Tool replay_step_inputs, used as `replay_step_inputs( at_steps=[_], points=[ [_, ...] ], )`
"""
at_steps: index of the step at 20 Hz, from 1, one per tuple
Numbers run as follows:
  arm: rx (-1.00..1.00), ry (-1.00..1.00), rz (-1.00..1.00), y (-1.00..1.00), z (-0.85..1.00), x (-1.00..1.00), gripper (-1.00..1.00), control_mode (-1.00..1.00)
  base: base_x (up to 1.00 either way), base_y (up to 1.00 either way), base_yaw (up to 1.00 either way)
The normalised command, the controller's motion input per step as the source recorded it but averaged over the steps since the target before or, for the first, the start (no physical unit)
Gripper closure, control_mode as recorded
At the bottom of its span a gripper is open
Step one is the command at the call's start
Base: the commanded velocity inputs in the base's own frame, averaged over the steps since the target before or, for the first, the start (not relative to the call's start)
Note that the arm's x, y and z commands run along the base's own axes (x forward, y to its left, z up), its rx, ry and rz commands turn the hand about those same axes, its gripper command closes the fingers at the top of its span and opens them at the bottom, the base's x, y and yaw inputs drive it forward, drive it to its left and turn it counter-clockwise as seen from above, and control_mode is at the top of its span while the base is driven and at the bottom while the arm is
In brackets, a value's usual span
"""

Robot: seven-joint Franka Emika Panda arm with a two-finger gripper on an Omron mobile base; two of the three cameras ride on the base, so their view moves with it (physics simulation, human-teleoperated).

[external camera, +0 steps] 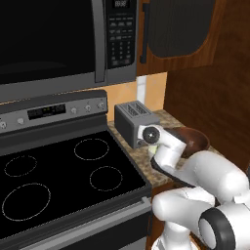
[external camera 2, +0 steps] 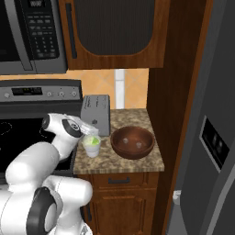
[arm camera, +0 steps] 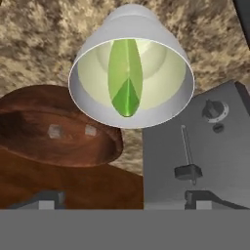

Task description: Grab a lemon wedge from the fridge and one ice cube from the ice bowl, and put them in the glass of lemonade.

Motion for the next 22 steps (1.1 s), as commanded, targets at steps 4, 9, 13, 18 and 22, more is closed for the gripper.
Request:
replay_step_inputs(
  at_steps=[4, 9, 13, 18, 22],
  points=[
    [0.17, 0.03, 0.0, -0.37, 0.86, -0.99, -1.0, -1.0, 0.0, 0.0, 0.0],
    [0.57, 0.22, -0.01, -0.89, 0.97, -0.62, -1.0, -1.0, 0.0, 0.0, 0.0],
    [0.42, 0.23, -0.02, -0.54, 0.37, -0.28, -1.0, -1.0, 0.0, 0.0, 0.0],
    [0.12, 0.07, -0.07, 0.04, -0.12, -0.29, -1.0, -1.0, 0.0, 0.0, 0.0],
    [0.04, 0.14, -0.5, 0.33, -0.29, 0.0, -1.0, -1.0, 0.0, 0.0, 0.0]
  ],
)
